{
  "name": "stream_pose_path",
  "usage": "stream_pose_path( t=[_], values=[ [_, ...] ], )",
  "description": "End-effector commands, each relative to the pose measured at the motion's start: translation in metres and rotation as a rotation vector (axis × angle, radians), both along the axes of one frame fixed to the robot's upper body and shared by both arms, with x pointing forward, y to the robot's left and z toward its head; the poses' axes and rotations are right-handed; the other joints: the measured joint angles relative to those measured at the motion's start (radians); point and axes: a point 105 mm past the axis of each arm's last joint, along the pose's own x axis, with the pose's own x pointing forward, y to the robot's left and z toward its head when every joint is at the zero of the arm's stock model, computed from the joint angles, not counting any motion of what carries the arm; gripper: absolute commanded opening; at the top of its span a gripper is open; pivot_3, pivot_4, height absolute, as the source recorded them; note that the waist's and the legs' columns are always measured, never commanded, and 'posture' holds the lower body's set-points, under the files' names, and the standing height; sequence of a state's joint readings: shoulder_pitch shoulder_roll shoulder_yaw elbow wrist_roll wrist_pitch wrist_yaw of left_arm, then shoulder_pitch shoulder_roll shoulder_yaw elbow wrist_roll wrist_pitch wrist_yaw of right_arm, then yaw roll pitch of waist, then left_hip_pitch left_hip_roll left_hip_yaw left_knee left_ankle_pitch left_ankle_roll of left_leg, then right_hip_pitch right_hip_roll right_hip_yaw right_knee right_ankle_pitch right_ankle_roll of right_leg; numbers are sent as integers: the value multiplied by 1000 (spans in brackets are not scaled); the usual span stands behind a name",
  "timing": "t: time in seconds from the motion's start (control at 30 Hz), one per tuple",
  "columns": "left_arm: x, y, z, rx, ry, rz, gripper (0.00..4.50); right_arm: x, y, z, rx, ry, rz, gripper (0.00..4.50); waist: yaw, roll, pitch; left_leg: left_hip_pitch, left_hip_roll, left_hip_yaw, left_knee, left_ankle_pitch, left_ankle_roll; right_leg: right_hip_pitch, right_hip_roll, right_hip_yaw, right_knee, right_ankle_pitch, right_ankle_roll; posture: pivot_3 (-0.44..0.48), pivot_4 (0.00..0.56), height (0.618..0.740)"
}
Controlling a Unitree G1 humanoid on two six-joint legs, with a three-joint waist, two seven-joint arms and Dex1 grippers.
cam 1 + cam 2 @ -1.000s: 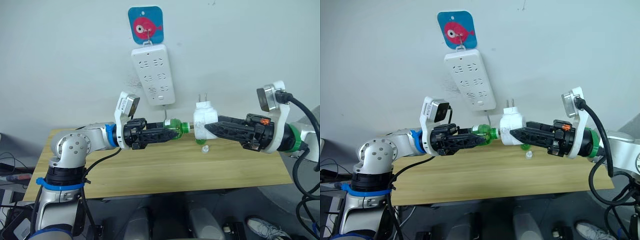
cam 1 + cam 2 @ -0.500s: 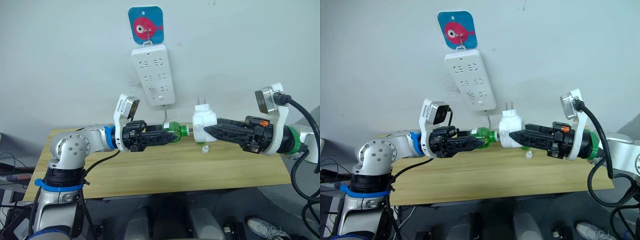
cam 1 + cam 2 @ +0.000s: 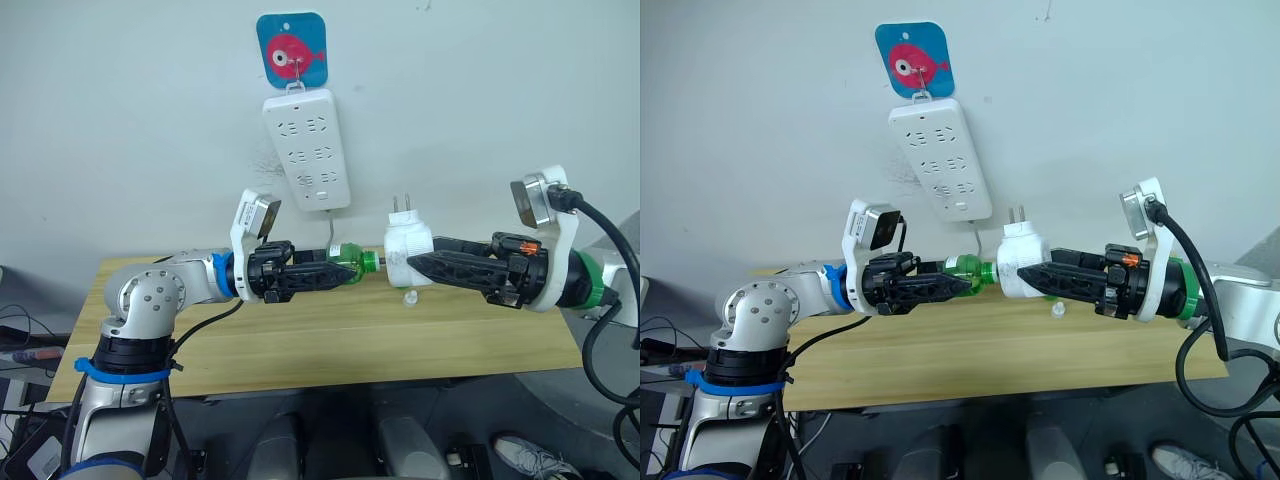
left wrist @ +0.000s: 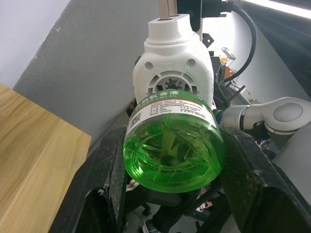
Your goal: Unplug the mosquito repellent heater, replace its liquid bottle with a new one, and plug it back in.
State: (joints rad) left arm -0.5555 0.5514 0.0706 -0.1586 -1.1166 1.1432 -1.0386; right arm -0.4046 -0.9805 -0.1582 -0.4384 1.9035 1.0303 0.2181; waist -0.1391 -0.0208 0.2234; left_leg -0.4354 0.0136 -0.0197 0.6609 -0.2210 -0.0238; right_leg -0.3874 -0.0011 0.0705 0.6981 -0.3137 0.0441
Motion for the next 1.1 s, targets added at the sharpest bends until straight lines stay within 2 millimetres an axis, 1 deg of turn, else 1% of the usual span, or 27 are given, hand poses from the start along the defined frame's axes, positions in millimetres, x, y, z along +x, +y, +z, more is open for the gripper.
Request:
stream_pose_path(
  t=[0.03, 0.17, 0.33, 0.5, 0.67, 0.77, 0.93, 1.1],
  values=[
    [-15, -5, 10, -17, -36, -97, 2303, -12, 10, -1, -4, -16, 67, 2942, 0, 0, 0, 0, 0, 0, 0, 0, 0, 0, 0, 0, 0, 0, 0, -207, 159, 740],
    [-19, -6, 9, -9, -30, -125, 2303, -13, 11, -1, -1, -13, 72, 2942, 0, 0, 0, 0, 0, 0, 0, 0, 0, 0, 0, 0, 0, 0, 0, -207, 160, 740],
    [-19, -8, 9, -14, -32, -127, 2303, -16, 13, -1, -1, -11, 97, 2942, 0, 0, 0, 0, 0, 0, 0, 0, 0, 0, 0, 0, 0, 0, 0, -209, 160, 740],
    [-23, -7, 9, -8, -25, -148, 2303, -6, 6, -1, 6, -5, 37, 2942, 0, 0, 0, 0, 0, 0, 0, 0, 0, 0, 0, 0, 0, 0, 0, -211, 160, 740],
    [-24, -7, 9, -7, -21, -149, 2303, -4, 3, -1, 17, 4, 17, 2942, 0, 0, 0, 0, 0, 0, 0, 0, 0, 0, 0, 0, 0, 0, 0, -211, 160, 740],
    [-21, -7, 10, -13, -18, -135, 2303, -4, 2, -2, 21, 12, 13, 2942, 0, 0, 0, 0, 0, 0, 0, 0, 0, 0, 0, 0, 0, 0, 0, -212, 161, 740],
    [-9, -8, 11, -38, -18, -64, 2303, -9, 3, -1, 26, 20, 37, 2942, 0, 0, 0, 0, 0, 0, 1, 0, 0, 0, 0, 0, 0, 0, 0, -215, 163, 740],
    [-6, -8, 11, -41, -15, -42, 2303, -10, 4, 0, 36, 20, 38, 2942, 0, 0, 0, 0, 0, 0, 1, 0, 0, 0, 0, 0, 0, 0, 0, -216, 163, 740]
  ],
)
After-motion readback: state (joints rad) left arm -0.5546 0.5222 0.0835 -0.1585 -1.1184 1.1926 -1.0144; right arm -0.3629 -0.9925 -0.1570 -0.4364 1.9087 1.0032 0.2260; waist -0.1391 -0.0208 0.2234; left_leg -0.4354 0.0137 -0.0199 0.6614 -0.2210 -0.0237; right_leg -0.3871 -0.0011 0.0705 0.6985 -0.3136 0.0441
